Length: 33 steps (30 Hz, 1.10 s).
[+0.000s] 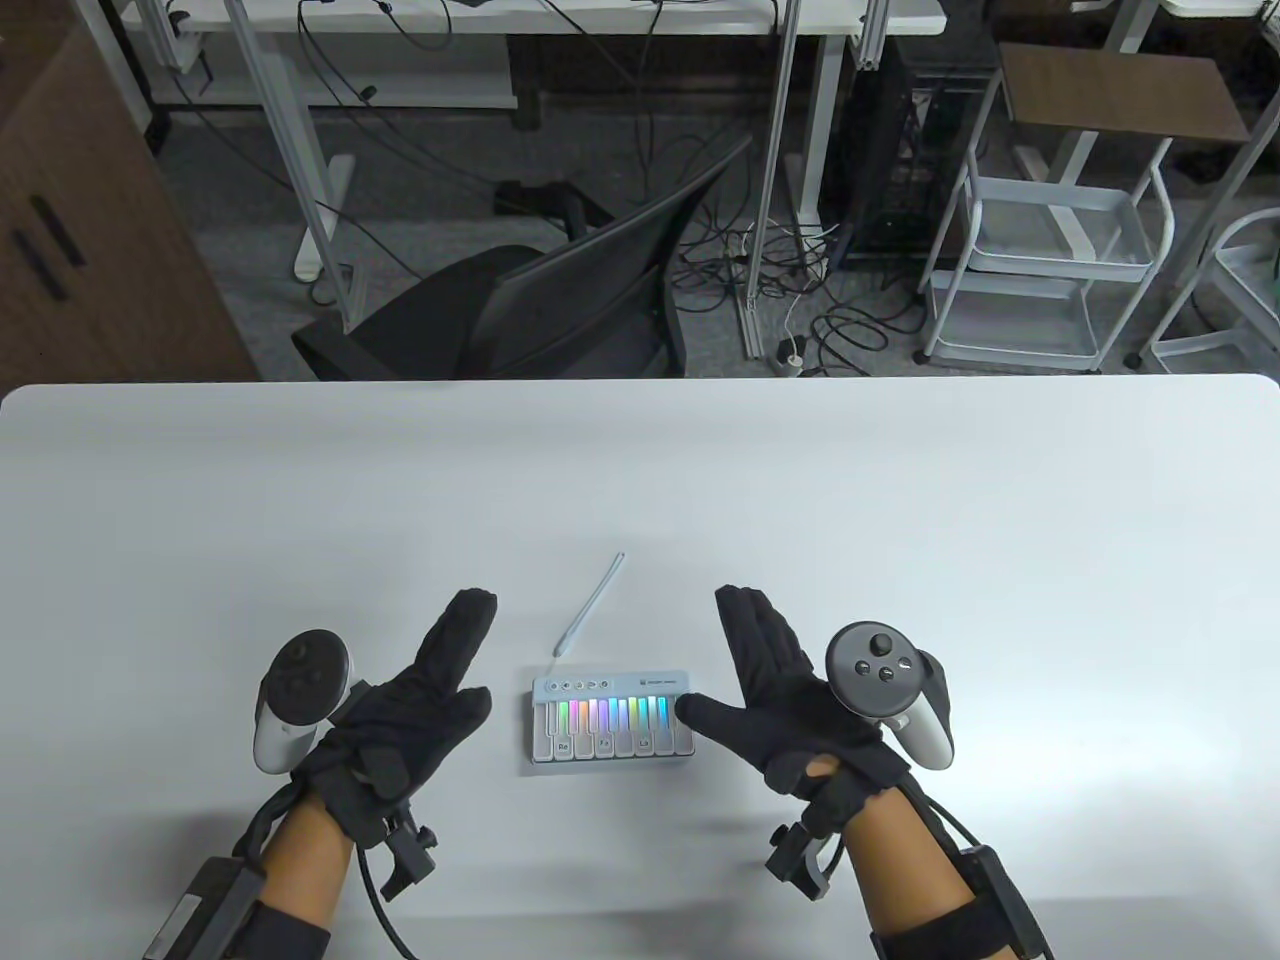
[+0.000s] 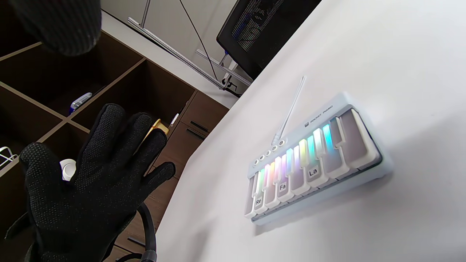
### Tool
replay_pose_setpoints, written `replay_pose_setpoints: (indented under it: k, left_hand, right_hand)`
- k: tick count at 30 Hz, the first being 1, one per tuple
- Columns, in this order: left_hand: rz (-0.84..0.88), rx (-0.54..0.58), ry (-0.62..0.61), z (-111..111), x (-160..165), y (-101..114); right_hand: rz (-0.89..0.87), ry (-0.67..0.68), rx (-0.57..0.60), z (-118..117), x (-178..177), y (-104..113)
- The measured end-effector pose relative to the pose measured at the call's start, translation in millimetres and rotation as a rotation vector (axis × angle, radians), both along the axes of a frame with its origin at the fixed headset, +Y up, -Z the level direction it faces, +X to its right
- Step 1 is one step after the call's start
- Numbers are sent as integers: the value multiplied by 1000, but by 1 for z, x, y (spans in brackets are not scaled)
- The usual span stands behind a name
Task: Press Re-Fa-La on toy piano
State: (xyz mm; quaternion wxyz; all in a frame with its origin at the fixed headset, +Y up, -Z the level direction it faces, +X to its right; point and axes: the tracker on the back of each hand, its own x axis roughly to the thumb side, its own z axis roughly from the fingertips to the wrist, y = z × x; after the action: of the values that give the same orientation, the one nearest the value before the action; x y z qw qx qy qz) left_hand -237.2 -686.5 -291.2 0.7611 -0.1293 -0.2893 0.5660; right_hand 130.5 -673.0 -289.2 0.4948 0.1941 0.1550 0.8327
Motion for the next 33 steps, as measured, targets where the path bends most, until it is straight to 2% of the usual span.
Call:
replay_pose_setpoints:
  k: [33]
  left_hand:
    - [-9, -3, -5, 0, 1, -2]
  right_hand:
    - [16, 12, -8, 1, -2, -3]
